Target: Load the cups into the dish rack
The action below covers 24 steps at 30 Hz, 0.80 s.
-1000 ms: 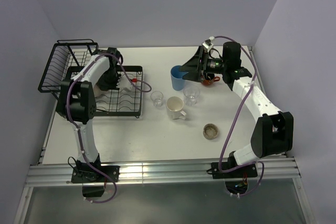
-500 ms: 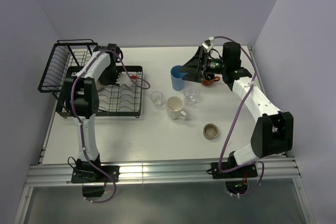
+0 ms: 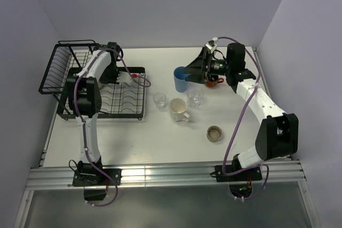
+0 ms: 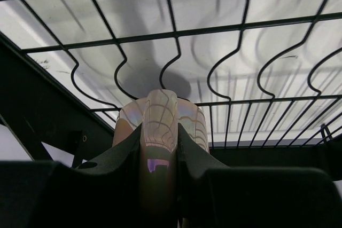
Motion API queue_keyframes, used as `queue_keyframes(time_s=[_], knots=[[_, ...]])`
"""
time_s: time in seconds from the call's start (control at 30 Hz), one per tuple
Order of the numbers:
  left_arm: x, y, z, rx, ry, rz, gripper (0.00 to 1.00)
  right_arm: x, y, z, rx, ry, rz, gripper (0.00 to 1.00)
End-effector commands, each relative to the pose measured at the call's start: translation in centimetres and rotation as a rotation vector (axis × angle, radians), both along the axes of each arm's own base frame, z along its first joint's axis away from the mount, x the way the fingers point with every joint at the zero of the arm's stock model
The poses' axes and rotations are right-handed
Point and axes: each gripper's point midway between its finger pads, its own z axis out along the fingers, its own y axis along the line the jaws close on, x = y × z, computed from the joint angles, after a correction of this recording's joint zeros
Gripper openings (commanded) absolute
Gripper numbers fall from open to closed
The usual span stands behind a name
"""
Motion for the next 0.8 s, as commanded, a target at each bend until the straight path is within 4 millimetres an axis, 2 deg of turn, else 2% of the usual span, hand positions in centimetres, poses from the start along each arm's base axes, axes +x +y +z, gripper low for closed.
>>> queue_keyframes(time_s=[0.0, 0.2, 0.5, 0.77], knots=[[0.9, 0.8, 1.9, 0.027, -0.048, 0.025, 0.05, -0.3, 0.1, 0.7, 0.020, -0.045, 0.018, 1.00], [1.4, 1.3, 1.8, 0.030, -0.063, 0.020, 0.07, -0.4, 0.1, 0.7, 0.020, -0.048, 0.023, 1.00], [1.5, 1.5, 1.6, 0.039, -0.064, 0.030, 0.22, -0.3, 0.2, 0.6, 0.024, -0.043, 0.028, 1.00], [1.4, 1.8, 1.8, 0.054, -0.057, 0.028, 0.20, -0.4, 0.1, 0.5, 0.030, -0.040, 0.028, 1.00]])
